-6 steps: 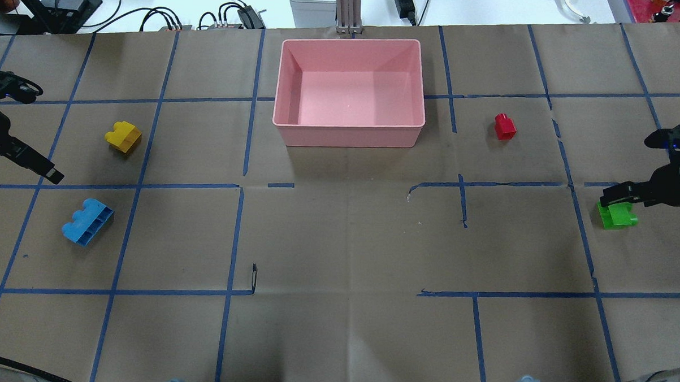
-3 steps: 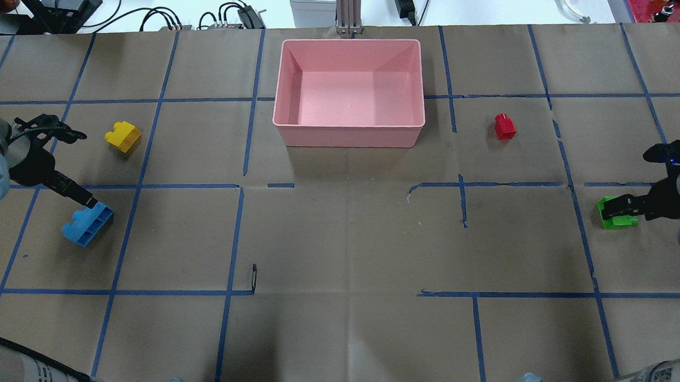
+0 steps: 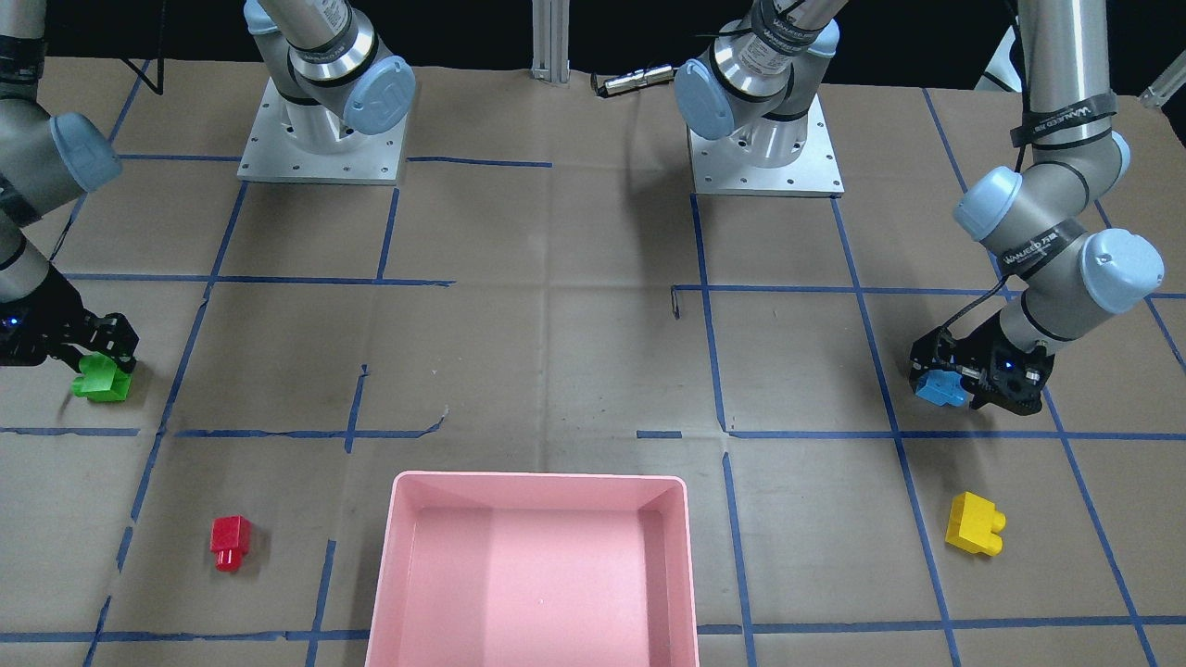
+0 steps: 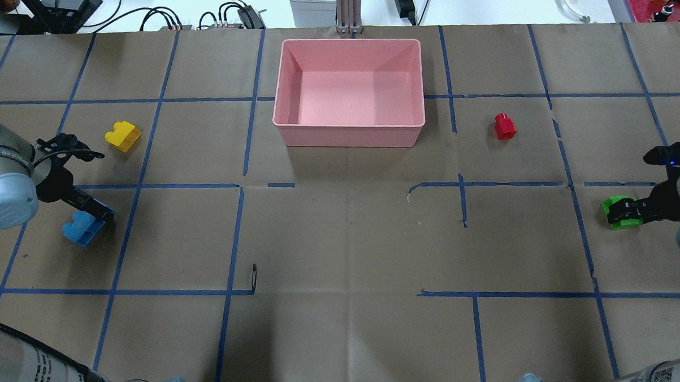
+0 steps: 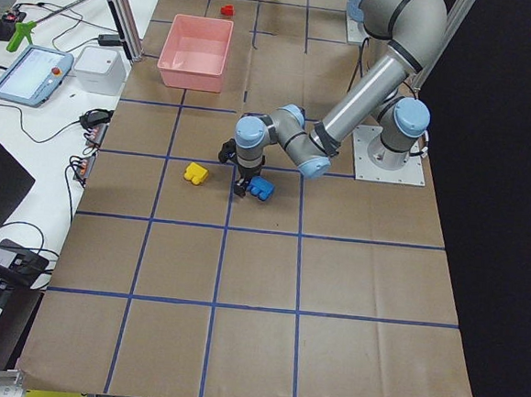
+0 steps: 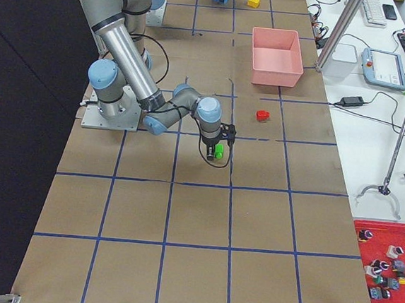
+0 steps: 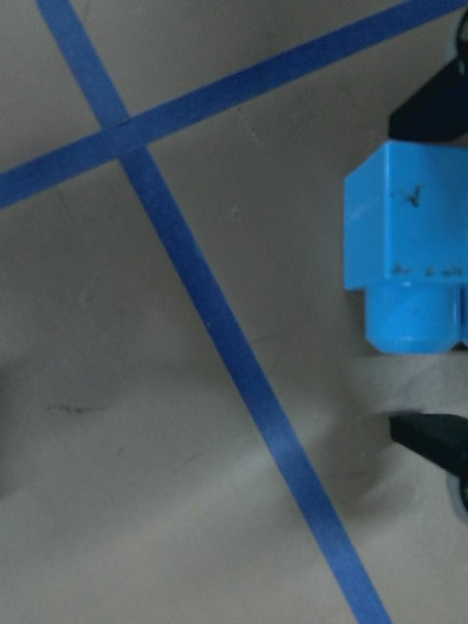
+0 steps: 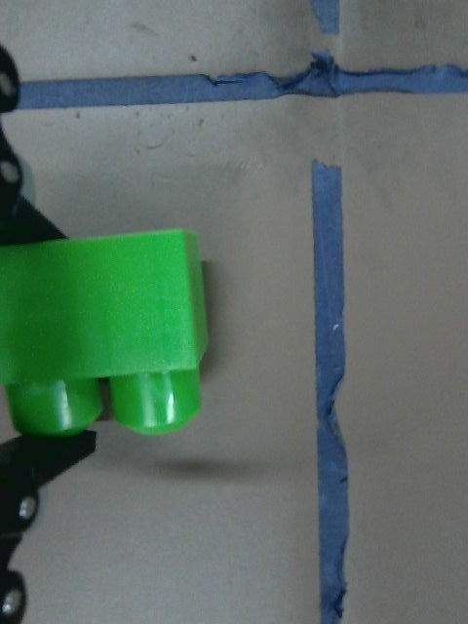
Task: Put all blocks into box
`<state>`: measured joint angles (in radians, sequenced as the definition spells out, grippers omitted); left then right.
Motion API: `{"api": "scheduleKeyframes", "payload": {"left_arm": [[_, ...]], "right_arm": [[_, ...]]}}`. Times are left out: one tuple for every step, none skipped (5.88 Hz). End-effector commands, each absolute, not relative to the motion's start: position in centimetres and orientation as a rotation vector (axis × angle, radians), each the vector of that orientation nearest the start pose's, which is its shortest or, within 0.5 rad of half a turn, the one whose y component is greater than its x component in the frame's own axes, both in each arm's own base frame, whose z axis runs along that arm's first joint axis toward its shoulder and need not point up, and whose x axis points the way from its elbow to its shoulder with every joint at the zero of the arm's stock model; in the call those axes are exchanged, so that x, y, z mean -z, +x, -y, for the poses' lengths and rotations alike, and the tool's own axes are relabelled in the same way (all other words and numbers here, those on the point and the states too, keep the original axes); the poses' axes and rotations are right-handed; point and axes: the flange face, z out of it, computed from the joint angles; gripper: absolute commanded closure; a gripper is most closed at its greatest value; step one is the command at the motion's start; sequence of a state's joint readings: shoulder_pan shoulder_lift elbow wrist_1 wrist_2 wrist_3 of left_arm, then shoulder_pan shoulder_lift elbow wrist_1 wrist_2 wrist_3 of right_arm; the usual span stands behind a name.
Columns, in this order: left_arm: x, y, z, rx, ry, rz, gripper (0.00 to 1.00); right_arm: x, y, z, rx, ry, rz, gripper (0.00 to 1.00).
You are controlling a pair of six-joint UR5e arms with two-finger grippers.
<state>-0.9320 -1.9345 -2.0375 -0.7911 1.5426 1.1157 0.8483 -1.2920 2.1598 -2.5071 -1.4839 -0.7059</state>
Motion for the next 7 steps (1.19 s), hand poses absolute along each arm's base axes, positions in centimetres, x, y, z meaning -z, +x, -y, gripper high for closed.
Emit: {"api": "scheduleKeyframes", "payload": {"left_arm": [[-16.6,19.9,48.6,-0.021,0.769,-3.106,0.07],[-16.6,19.9,48.6,-0.019,0.772,-3.106,0.15],[-16.6,19.9,48.6,-0.018,0.774,-3.105,0.32],[-16.9,19.9,48.6,-0.017,0.777,-3.096,0.47],[-17.3,19.9,48.6,-0.013,0.775,-3.088,0.48],[-17.8,20.0,48.9,-0.005,0.776,-3.079,0.51],[-19.3,20.4,49.4,0.022,0.762,-3.060,0.59]], "right_arm": [[-21.9,-21.1,45.6,0.138,0.030,-3.106,0.96],[-30.1,-21.2,46.9,0.181,0.012,-3.102,0.96],[-35.8,-18.5,49.4,0.163,-0.076,-3.081,0.96],[-40.2,-15.4,52.1,0.224,-0.193,-3.103,0.96],[-43.0,-13.5,53.2,0.235,-0.204,-3.098,0.96],[-45.3,-7.8,54.6,0.212,-0.278,-3.032,0.98],[-46.3,0.4,56.6,0.296,-0.464,-2.911,0.99]]}}
